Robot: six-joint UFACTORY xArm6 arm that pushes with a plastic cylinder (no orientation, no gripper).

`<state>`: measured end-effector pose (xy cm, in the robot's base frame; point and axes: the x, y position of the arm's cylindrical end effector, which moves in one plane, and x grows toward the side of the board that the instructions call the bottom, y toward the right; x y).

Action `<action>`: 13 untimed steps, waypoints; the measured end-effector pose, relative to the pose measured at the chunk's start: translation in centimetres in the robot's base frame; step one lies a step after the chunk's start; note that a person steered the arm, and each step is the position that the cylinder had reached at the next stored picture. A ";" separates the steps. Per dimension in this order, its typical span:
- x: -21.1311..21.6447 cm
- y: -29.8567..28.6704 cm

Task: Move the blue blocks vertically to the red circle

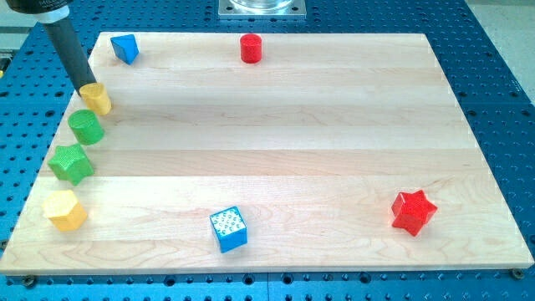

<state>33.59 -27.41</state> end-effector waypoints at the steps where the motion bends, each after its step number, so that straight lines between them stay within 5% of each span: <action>1: -4.3 -2.5; 2: -9.2 -1.3; 4: -7.0 16.7; 7: -8.5 21.5; 9: -4.7 19.6; 10: 0.0 20.6; 12: 19.9 29.6; 13: 27.6 25.8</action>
<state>61.17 -1.63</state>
